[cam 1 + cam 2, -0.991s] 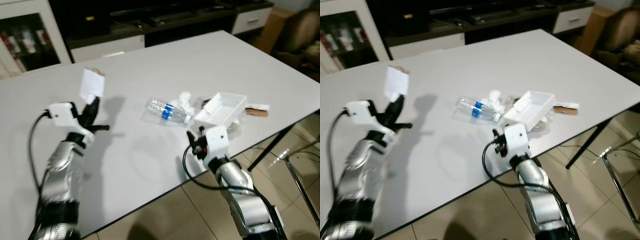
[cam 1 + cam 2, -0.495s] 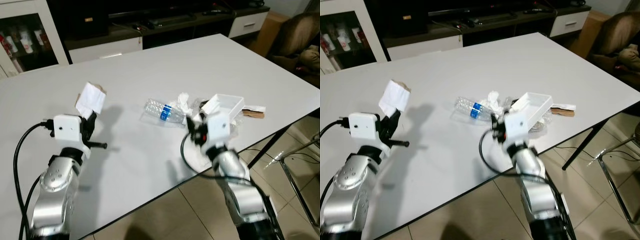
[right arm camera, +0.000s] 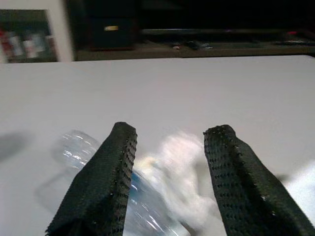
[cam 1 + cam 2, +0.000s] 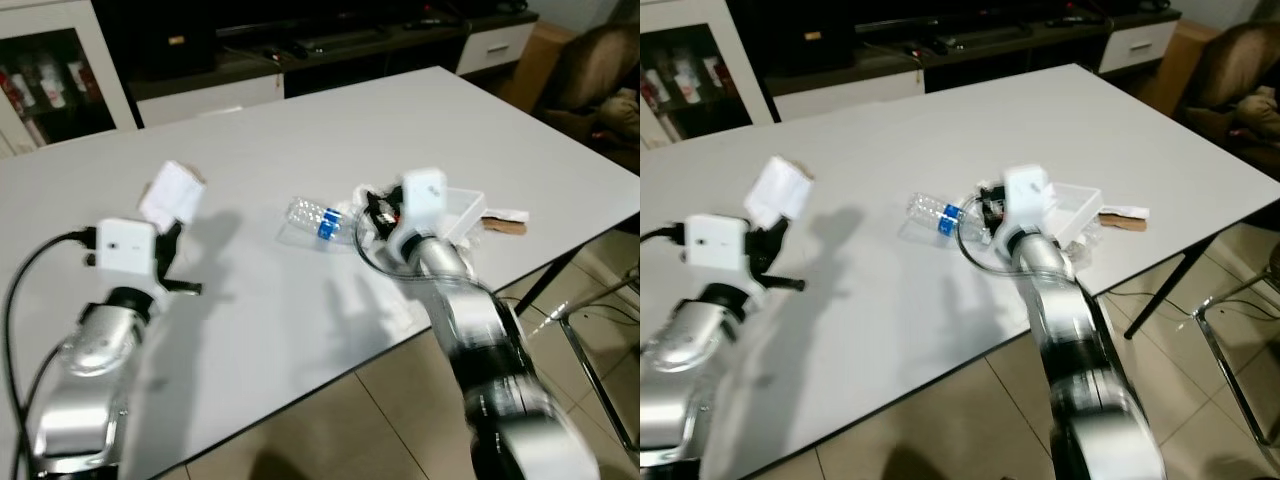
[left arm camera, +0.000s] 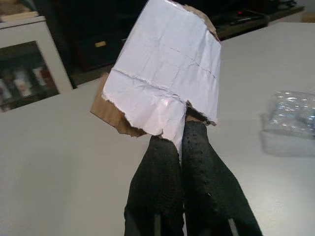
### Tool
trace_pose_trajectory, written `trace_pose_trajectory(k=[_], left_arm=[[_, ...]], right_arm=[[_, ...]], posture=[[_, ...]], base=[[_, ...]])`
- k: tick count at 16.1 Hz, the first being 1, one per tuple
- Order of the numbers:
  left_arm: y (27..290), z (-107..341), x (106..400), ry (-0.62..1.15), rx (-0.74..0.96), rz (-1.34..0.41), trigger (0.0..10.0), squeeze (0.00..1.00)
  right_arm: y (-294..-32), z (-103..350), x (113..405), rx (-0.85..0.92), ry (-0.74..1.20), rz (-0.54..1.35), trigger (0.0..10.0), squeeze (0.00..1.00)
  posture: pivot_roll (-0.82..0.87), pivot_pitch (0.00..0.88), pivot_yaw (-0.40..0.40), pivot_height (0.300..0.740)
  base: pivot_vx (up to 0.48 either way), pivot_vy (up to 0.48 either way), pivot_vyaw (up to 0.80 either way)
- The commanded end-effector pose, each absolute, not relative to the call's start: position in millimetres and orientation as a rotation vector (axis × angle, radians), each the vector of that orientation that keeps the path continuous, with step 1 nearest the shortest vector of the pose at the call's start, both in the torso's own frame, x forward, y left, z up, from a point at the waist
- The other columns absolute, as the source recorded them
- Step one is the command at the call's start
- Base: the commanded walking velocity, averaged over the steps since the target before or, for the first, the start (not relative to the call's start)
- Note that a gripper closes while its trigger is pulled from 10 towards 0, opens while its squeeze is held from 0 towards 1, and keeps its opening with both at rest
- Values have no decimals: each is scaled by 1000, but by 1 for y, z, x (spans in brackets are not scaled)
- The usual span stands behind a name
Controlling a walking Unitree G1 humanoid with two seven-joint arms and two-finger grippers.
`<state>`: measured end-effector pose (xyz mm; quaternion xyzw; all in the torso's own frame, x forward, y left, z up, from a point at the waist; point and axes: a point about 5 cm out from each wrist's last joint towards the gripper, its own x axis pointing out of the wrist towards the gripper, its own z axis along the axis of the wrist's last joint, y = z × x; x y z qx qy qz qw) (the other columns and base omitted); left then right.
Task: Picking trash to rubbish bin
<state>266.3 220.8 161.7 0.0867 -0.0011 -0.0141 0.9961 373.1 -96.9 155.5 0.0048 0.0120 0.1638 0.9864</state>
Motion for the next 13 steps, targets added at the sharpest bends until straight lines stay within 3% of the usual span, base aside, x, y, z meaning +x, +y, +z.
trace_pose_trajectory(k=[1, 9, 13], left_arm=[[224, 169, 261, -9, 195, -42, 10000, 0], [229, 180, 250, 3, 197, -43, 10000, 0], [229, 197, 240, -3, 242, -72, 10000, 0]], right_arm=[[-91, 162, 382, 24, 48, 407, 10000, 1000], [-90, 172, 401, 24, 118, 513, 10000, 1000], [-92, 165, 402, -69, 174, 489, 10000, 1000]], posture=[[159, 0, -40, 740], [239, 0, -69, 740], [321, 78, -100, 740]], base=[[0, 0, 0], [0, 0, 0], [0, 0, 0]])
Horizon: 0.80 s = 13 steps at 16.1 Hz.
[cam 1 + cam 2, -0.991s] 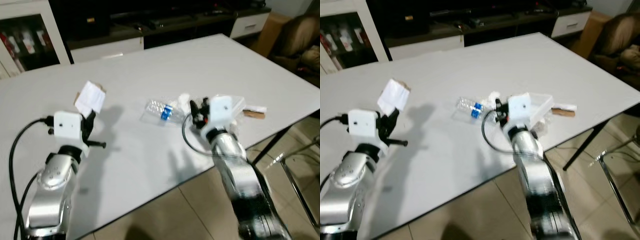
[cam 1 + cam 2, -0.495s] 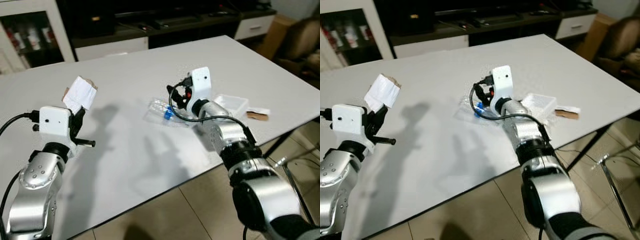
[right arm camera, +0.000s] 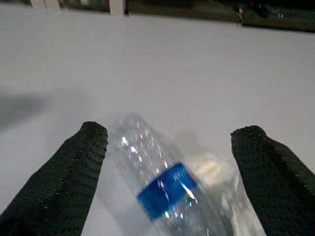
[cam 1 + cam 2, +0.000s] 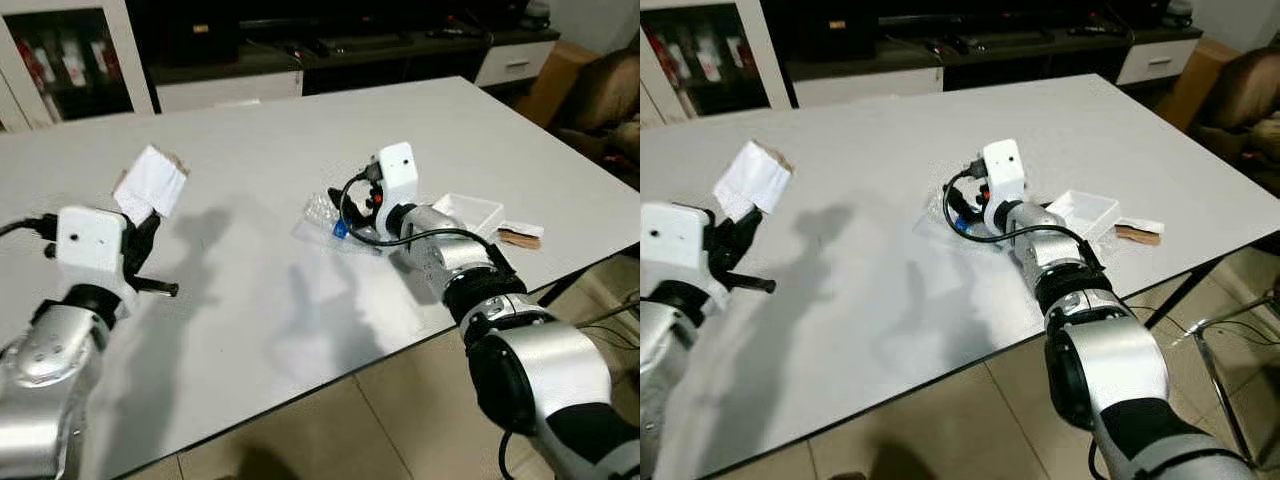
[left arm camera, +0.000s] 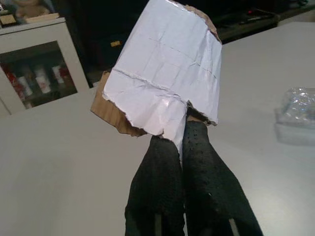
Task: Picking trash to rubbish bin
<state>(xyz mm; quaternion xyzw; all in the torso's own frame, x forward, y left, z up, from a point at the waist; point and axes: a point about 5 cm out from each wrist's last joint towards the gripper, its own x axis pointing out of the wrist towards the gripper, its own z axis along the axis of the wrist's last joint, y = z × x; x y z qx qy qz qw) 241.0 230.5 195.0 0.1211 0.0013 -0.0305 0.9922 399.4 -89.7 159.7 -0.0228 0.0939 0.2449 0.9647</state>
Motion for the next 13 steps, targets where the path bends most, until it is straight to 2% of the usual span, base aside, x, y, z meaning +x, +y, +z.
trace_pose_trajectory(k=[1, 2, 3, 8, 13], left_arm=[[231, 201, 235, 1, 244, -66, 10000, 0], [232, 203, 232, 6, 253, -71, 10000, 0], [233, 209, 223, 13, 273, -77, 10000, 0], [242, 228, 201, 37, 324, -71, 10000, 0], [248, 231, 192, 86, 347, -64, 10000, 0]], right_arm=[[-91, 161, 401, -77, 195, 483, 10000, 1000], [-91, 158, 400, -82, 204, 478, 10000, 1000], [-93, 156, 399, -16, 205, 454, 10000, 0], [-101, 153, 400, -14, 179, 368, 10000, 0], [-104, 139, 395, -24, 245, 373, 10000, 0]], posture=[[336, 103, -102, 740], [347, 116, -101, 740], [387, 164, -90, 740], [454, 235, -67, 740], [460, 241, -62, 740]], base=[[0, 0, 0], [0, 0, 0], [0, 0, 0], [0, 0, 0], [0, 0, 0]])
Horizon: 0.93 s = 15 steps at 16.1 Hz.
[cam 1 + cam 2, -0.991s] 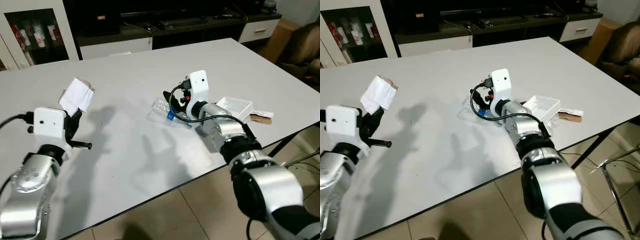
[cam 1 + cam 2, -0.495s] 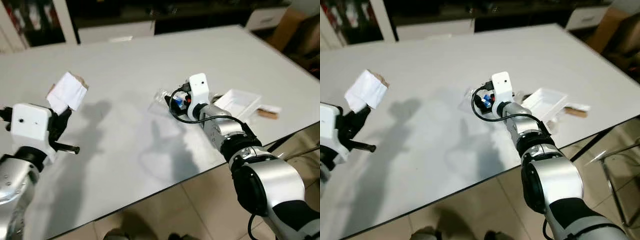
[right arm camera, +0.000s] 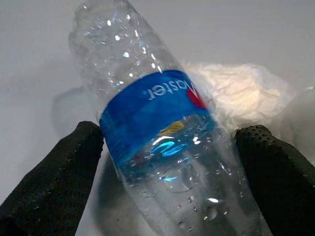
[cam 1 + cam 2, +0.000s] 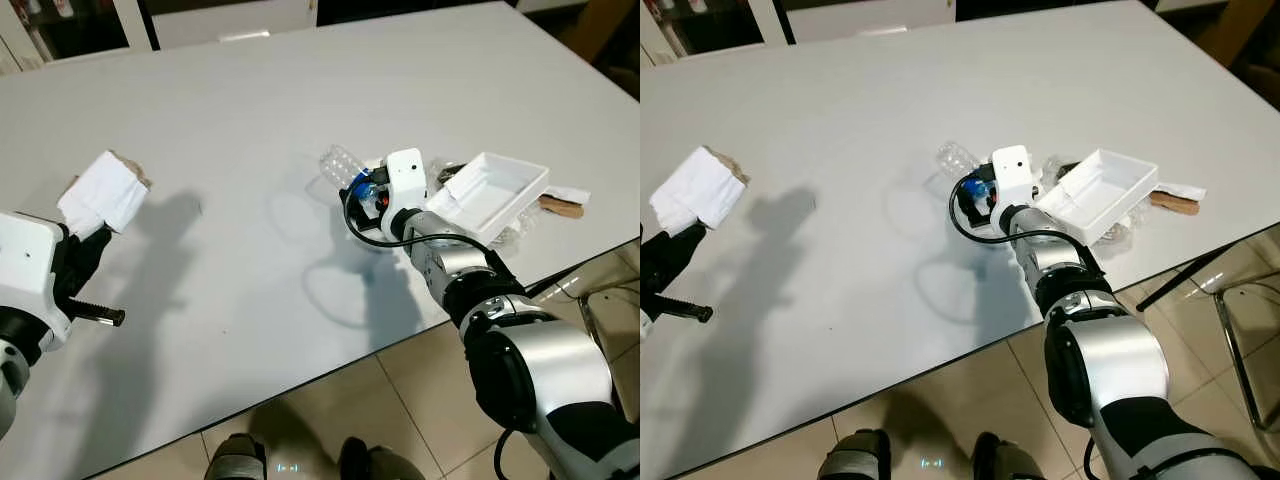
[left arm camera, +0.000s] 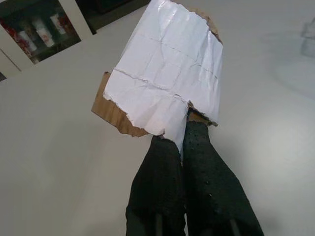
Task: Picking trash to rubbish bin
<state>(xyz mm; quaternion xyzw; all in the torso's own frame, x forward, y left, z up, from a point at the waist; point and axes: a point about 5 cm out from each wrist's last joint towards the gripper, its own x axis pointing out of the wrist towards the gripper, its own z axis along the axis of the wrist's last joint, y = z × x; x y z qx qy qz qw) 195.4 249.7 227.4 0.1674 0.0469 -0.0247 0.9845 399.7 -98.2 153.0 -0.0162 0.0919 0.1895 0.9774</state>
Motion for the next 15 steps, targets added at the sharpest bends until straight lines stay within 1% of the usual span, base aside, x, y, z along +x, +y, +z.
trace_pose_trajectory(k=[1, 5, 6, 7, 8, 9, 10, 15], left_arm=[[246, 231, 191, 90, 346, -70, 10000, 0], [244, 232, 195, 91, 346, -85, 10000, 0], [245, 232, 197, 84, 340, -76, 10000, 0], [245, 233, 198, 81, 338, -72, 10000, 0], [243, 231, 198, 81, 336, -72, 10000, 0], [243, 231, 197, 81, 334, -71, 10000, 0], [242, 230, 197, 84, 338, -75, 10000, 0], [244, 226, 199, 87, 326, -58, 10000, 0]], right_arm=[[-104, 138, 395, -30, 253, 388, 10000, 0], [-105, 143, 396, -53, 248, 413, 10000, 0], [-106, 144, 397, -46, 243, 407, 9255, 0], [-106, 145, 398, -39, 235, 405, 7176, 0], [-106, 146, 398, -30, 230, 404, 863, 0], [-106, 146, 398, -28, 229, 405, 863, 0], [-106, 145, 397, -21, 230, 405, 0, 0], [-106, 144, 397, -12, 229, 406, 0, 0]], posture=[[459, 239, -61, 740], [448, 230, -63, 740], [446, 221, -64, 740], [447, 221, -67, 740], [447, 218, -70, 740], [447, 218, -70, 740], [447, 215, -74, 740], [442, 191, -87, 740]], base=[[0, 0, 0], [0, 0, 0], [0, 0, 0], [0, 0, 0], [0, 0, 0], [0, 0, 0], [0, 0, 0], [0, 0, 0]])
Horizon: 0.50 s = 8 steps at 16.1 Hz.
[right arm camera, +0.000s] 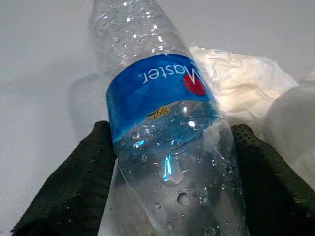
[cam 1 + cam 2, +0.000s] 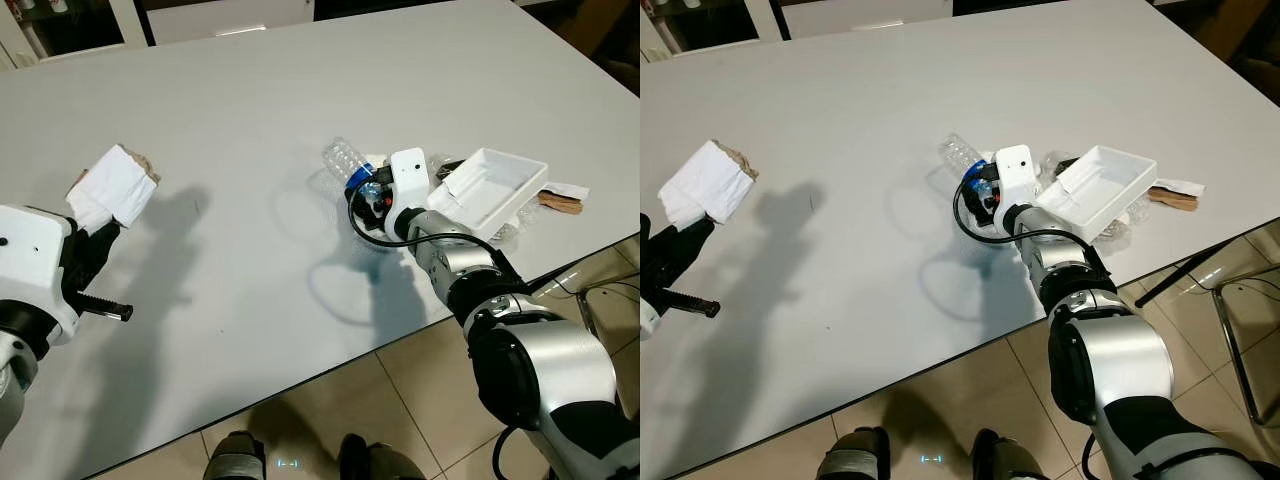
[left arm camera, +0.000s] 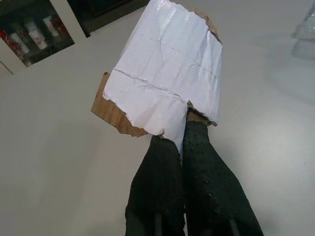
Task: Picking trash to rubbish bin
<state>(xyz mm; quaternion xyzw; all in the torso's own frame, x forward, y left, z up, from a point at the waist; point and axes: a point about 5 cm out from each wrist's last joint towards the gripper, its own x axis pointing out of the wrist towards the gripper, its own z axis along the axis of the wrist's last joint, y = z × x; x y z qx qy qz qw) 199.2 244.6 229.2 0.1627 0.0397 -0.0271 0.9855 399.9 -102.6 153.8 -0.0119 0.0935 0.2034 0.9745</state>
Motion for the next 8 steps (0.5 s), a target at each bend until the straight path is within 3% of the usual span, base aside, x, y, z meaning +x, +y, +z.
trace_pose_trajectory(k=[1, 8], left_arm=[[244, 225, 200, 90, 323, -56, 10000, 0], [242, 213, 210, 89, 283, -48, 10000, 0]], right_arm=[[-105, 144, 397, -11, 229, 409, 0, 0], [-109, 155, 400, 20, 191, 419, 0, 0]], posture=[[440, 186, -89, 740], [395, 138, -109, 740]], base=[[0, 0, 0], [0, 0, 0]])
